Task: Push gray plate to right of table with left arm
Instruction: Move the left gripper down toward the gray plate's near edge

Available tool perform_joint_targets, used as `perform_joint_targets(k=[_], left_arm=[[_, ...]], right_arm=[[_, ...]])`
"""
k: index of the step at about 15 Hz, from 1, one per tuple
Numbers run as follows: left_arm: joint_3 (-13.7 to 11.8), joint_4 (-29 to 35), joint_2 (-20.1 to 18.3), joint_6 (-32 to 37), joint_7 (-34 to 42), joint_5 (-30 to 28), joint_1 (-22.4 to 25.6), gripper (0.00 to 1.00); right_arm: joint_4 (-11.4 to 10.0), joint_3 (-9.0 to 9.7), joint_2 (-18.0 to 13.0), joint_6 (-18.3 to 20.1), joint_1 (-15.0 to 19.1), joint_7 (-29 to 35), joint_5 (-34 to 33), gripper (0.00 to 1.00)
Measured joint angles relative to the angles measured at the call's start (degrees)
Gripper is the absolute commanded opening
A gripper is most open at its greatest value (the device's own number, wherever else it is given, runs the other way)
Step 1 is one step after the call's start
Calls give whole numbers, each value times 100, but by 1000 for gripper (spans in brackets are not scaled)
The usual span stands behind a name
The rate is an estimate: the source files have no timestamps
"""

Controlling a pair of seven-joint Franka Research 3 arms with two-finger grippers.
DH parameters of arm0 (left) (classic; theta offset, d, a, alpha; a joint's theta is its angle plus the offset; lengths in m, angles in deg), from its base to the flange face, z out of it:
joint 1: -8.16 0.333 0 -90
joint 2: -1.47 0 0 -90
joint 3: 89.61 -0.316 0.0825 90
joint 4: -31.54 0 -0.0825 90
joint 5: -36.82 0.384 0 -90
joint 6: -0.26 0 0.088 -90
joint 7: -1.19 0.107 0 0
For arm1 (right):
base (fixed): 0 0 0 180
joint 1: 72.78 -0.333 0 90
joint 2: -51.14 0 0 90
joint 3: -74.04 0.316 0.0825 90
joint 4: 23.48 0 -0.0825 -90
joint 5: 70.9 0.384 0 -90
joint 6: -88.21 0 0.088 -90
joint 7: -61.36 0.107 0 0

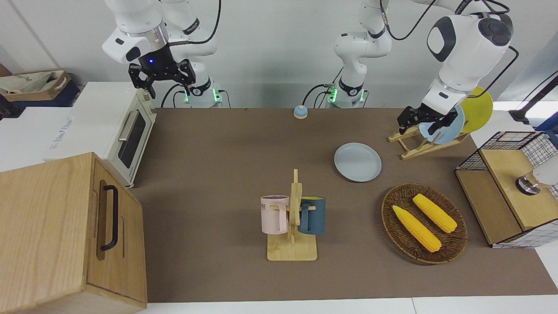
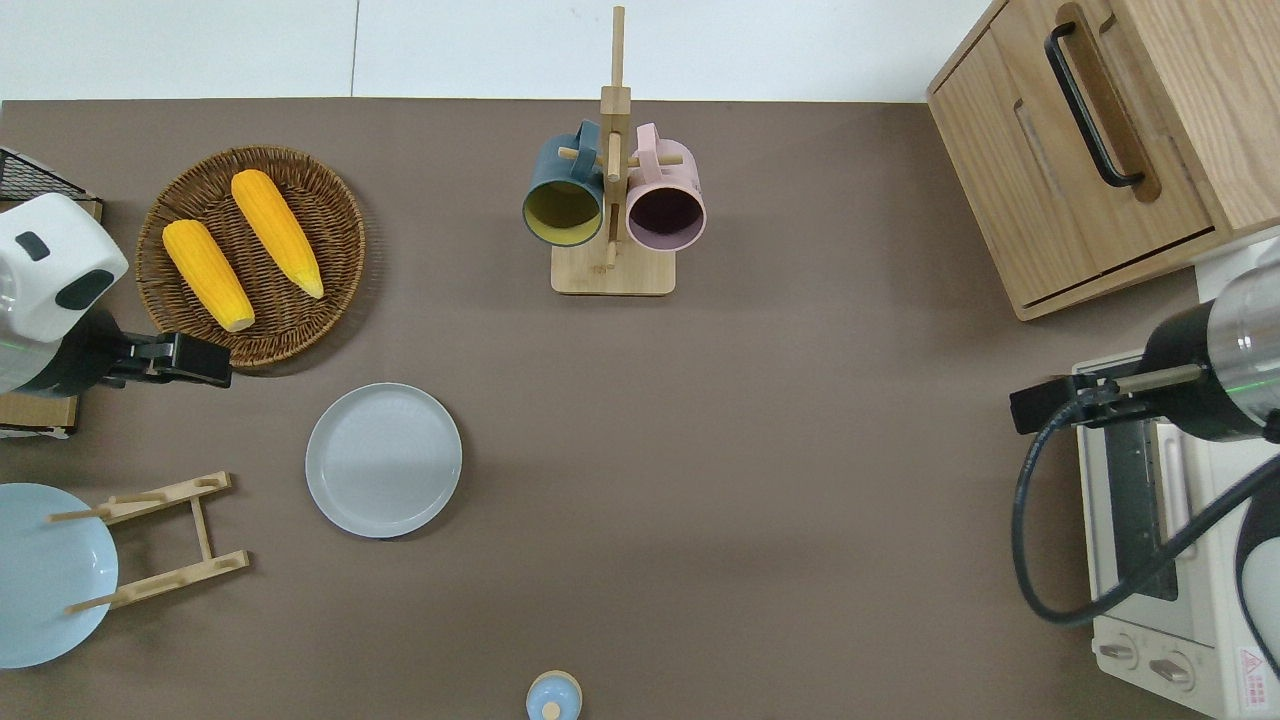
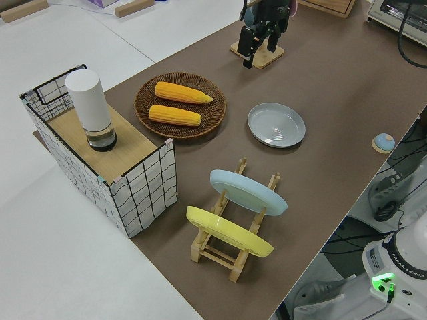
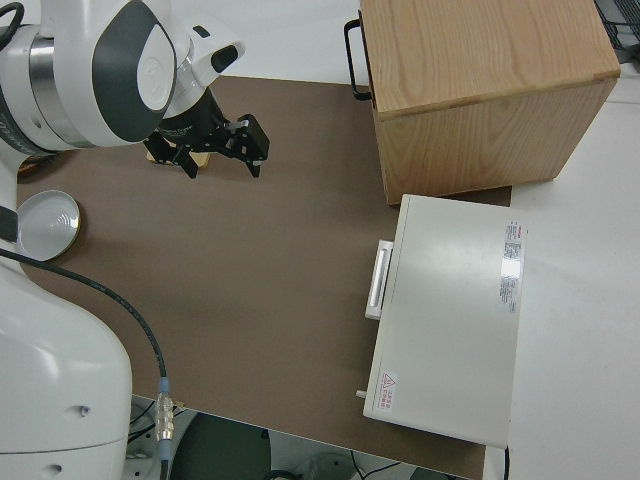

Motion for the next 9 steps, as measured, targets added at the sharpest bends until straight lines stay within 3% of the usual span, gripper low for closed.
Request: perform_joint_targets(k=[9], left_arm=[[-133, 44, 0, 75, -12, 2, 4, 1000]], right_arm=[[0, 0, 0, 0, 0, 0, 0, 983]])
